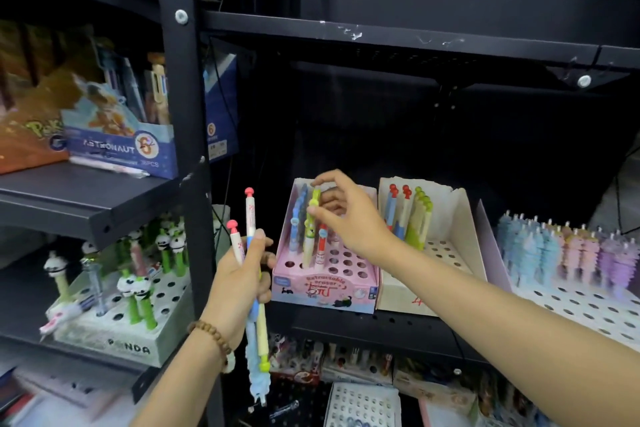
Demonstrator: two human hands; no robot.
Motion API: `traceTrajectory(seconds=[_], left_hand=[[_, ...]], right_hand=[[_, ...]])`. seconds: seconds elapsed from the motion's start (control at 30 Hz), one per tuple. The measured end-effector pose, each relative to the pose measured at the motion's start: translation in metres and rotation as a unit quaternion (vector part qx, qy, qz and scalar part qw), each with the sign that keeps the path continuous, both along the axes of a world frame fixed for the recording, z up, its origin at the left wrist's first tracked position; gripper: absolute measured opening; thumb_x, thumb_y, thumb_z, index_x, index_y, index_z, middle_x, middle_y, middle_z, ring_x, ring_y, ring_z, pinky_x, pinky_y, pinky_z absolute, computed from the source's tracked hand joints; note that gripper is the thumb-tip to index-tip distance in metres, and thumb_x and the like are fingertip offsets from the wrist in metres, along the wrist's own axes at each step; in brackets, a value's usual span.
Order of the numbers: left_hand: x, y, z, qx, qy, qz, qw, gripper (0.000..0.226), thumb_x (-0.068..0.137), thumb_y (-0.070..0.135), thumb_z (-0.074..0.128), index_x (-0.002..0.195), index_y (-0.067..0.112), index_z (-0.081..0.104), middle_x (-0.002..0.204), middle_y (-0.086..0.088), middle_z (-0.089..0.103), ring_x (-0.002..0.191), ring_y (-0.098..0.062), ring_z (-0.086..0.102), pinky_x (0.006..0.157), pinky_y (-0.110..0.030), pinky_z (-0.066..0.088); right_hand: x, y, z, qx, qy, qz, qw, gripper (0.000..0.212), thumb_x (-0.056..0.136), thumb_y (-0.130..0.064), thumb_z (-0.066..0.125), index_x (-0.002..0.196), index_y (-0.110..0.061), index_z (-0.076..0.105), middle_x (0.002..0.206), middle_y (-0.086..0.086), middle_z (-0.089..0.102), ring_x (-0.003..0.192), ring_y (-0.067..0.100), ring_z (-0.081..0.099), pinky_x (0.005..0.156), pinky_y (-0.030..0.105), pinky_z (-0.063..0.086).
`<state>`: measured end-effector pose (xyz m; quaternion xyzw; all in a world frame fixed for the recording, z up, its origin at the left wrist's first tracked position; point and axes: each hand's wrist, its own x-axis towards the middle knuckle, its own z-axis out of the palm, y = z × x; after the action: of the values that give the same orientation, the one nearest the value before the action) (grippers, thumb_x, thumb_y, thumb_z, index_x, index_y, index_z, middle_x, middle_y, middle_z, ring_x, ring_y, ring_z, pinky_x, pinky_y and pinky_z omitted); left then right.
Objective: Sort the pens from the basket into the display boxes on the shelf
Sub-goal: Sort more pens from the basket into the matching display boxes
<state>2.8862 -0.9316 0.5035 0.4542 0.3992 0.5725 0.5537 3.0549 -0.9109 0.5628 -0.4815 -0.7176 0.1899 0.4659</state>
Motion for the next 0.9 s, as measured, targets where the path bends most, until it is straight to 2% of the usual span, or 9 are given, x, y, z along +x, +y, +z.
traceTrajectory(seconds=[0.1, 0.17, 0.23, 0.4, 0.5, 0.57, 0.73, 0.8, 0.9], left_hand=[[0.000, 0.002, 0.001, -0.006, -0.009, -0.007, 1.000, 0.028, 0.096, 0.038, 0.047, 0.092, 0.011, 0.056, 0.052, 0.009, 0.049, 0.034, -0.005, 0.028, 0.033, -0.017, 0.029], [0.002, 0.003, 0.002, -0.014, -0.011, -0.012, 1.000, 0.029, 0.095, 0.037, 0.047, 0.092, 0.010, 0.054, 0.053, 0.008, 0.049, 0.034, -0.005, 0.028, 0.033, -0.017, 0.030], [0.002, 0.004, 0.004, -0.021, -0.025, -0.020, 0.999, 0.027, 0.096, 0.036, 0.047, 0.090, 0.010, 0.051, 0.053, 0.008, 0.049, 0.035, -0.005, 0.029, 0.033, -0.017, 0.031], [0.001, 0.003, 0.009, 0.002, -0.036, -0.059, 0.998, 0.028, 0.096, 0.033, 0.048, 0.098, 0.008, 0.060, 0.058, 0.006, 0.051, 0.038, -0.006, 0.039, 0.037, -0.017, 0.037], [0.005, -0.003, 0.012, 0.032, -0.016, -0.086, 0.996, 0.034, 0.089, 0.041, 0.052, 0.101, 0.012, 0.066, 0.061, 0.006, 0.057, 0.042, -0.008, 0.046, 0.041, -0.018, 0.042], [0.012, -0.008, 0.015, 0.051, -0.001, -0.117, 0.992, 0.039, 0.083, 0.047, 0.053, 0.101, 0.016, 0.069, 0.062, 0.006, 0.056, 0.042, -0.008, 0.045, 0.042, -0.018, 0.041], [0.045, -0.017, 0.023, 0.069, 0.038, -0.205, 0.976, 0.041, 0.087, 0.048, 0.050, 0.106, 0.014, 0.064, 0.059, 0.008, 0.047, 0.040, -0.006, 0.036, 0.039, -0.017, 0.034], [0.059, -0.019, 0.027, 0.069, 0.044, -0.230, 0.970, 0.042, 0.085, 0.051, 0.050, 0.107, 0.019, 0.066, 0.056, 0.010, 0.044, 0.039, -0.006, 0.033, 0.038, -0.017, 0.032], [0.081, -0.021, 0.033, 0.076, 0.058, -0.262, 0.960, 0.034, 0.086, 0.053, 0.050, 0.098, 0.027, 0.068, 0.055, 0.010, 0.041, 0.039, -0.006, 0.029, 0.037, -0.017, 0.029]], right_hand=[[0.000, 0.000, -0.011, 0.002, -0.052, -0.007, 0.999, 0.027, 0.085, -0.014, 0.068, 0.106, -0.021, 0.054, 0.089, -0.002, 0.060, 0.080, 0.010, 0.054, 0.080, 0.026, 0.049], [0.000, -0.001, -0.015, 0.038, -0.144, -0.028, 0.988, 0.029, 0.084, -0.018, 0.070, 0.110, -0.020, 0.057, 0.090, -0.012, 0.055, 0.083, 0.006, 0.053, 0.081, 0.028, 0.049], [-0.002, -0.003, -0.016, 0.079, -0.201, -0.048, 0.975, 0.030, 0.083, -0.022, 0.071, 0.111, -0.018, 0.060, 0.095, -0.014, 0.049, 0.089, 0.008, 0.052, 0.083, 0.028, 0.046], [0.002, -0.008, -0.009, 0.066, -0.231, -0.074, 0.968, 0.028, 0.088, -0.031, 0.064, 0.112, -0.018, 0.064, 0.099, -0.011, 0.043, 0.098, 0.008, 0.047, 0.095, 0.024, 0.038], [0.001, -0.018, 0.003, 0.048, -0.110, -0.052, 0.991, 0.026, 0.093, -0.029, 0.056, 0.116, -0.021, 0.064, 0.102, -0.010, 0.046, 0.093, -0.006, 0.046, 0.086, 0.004, 0.033], [0.001, -0.024, 0.015, 0.020, -0.012, -0.028, 0.999, 0.023, 0.095, -0.027, 0.053, 0.114, -0.023, 0.065, 0.104, -0.009, 0.057, 0.088, -0.010, 0.052, 0.080, 0.000, 0.037], [0.019, -0.042, 0.034, -0.142, 0.147, 0.037, 0.978, 0.023, 0.094, -0.020, 0.055, 0.116, -0.016, 0.063, 0.096, -0.001, 0.071, 0.081, 0.004, 0.068, 0.073, 0.015, 0.055], [0.033, -0.048, 0.039, -0.152, 0.200, 0.022, 0.968, 0.025, 0.093, -0.013, 0.057, 0.118, -0.011, 0.061, 0.091, 0.003, 0.071, 0.076, 0.006, 0.069, 0.067, 0.015, 0.054], [0.057, -0.057, 0.044, -0.154, 0.229, 0.021, 0.961, 0.025, 0.091, -0.014, 0.060, 0.115, -0.013, 0.061, 0.092, 0.006, 0.070, 0.078, 0.010, 0.070, 0.069, 0.018, 0.055]])
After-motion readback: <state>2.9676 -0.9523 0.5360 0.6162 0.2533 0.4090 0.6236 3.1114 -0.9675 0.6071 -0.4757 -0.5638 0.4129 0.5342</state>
